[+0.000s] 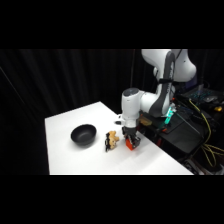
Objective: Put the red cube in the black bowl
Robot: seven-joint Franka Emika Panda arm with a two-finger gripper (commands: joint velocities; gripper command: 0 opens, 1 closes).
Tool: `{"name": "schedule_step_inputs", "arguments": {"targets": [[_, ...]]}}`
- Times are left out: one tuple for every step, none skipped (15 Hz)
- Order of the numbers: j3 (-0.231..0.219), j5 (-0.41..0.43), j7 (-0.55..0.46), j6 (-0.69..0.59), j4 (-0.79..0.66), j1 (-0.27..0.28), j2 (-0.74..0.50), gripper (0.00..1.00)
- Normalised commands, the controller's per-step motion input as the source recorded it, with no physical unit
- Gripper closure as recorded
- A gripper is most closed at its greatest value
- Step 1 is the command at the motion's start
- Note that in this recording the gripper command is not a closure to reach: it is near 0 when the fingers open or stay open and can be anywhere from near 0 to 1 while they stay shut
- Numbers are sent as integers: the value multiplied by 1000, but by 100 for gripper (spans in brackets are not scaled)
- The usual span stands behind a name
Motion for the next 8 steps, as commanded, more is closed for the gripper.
{"name": "schedule_step_inputs", "arguments": {"targets": [[-112, -125, 44, -19, 74, 67, 27, 100], [-161, -162, 104, -57, 35, 123, -52, 100], [-210, -200, 169, -94, -16, 182, -142, 100], [-245, -213, 247, -183, -56, 233, -238, 100], [-245, -215, 257, -256, -64, 232, -316, 100], [-208, -191, 255, -369, -74, 203, -419, 100], [-165, -167, 246, -449, -72, 161, -487, 100], [-111, -141, 225, -552, -84, 101, -589, 100]]}}
